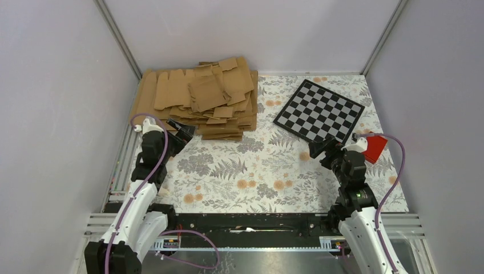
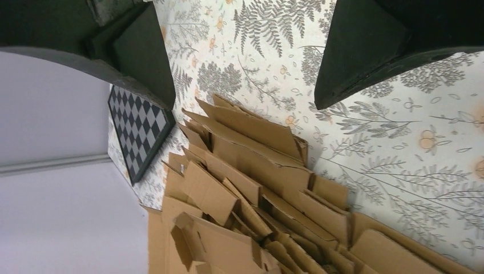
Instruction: Fold the paper box
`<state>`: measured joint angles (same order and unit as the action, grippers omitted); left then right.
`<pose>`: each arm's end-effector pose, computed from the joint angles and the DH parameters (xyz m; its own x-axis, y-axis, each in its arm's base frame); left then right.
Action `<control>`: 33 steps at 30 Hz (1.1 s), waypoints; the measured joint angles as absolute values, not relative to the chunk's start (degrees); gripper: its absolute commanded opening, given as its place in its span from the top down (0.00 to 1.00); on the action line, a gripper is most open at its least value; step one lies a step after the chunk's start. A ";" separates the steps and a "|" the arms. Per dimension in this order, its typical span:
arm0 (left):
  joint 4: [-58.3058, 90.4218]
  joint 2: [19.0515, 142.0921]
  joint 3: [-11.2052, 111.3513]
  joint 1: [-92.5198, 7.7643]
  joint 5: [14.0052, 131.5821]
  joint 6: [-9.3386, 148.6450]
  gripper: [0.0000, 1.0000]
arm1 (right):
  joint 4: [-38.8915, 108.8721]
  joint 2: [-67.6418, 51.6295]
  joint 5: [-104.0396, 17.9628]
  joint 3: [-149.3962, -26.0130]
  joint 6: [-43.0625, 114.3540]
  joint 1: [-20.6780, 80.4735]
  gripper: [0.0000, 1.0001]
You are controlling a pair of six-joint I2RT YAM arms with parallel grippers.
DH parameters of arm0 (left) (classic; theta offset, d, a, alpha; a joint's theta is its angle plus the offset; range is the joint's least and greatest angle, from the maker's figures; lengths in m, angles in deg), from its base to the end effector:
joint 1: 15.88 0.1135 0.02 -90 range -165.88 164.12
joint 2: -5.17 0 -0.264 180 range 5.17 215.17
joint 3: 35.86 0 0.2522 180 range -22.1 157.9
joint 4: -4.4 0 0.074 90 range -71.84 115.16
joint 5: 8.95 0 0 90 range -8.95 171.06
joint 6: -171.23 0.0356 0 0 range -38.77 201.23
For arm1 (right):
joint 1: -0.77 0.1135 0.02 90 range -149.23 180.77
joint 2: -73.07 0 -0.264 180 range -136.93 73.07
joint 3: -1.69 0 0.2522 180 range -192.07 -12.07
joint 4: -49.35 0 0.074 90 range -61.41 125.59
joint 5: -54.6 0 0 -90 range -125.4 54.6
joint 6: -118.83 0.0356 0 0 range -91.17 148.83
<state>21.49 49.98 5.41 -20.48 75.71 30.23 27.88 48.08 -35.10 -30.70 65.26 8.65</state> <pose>0.1860 -0.0183 0.2454 -0.3505 -0.7481 -0.5635 -0.1680 0.6421 -0.7479 0.1359 0.0186 0.2309 -0.2722 0.5618 -0.7812 0.0367 0.8173 0.5750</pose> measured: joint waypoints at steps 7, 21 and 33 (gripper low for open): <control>22.81 55.08 7.97 -20.48 80.28 30.27 0.15 | 28.60 48.10 -34.86 -30.70 63.55 9.04 0.01; 19.46 77.89 22.22 -20.48 87.78 31.45 0.29 | 28.62 45.79 -34.82 -30.79 62.02 11.40 0.01; 13.63 100.06 34.68 -20.48 87.08 33.53 0.36 | 28.58 42.55 -34.82 -33.28 61.12 11.54 0.01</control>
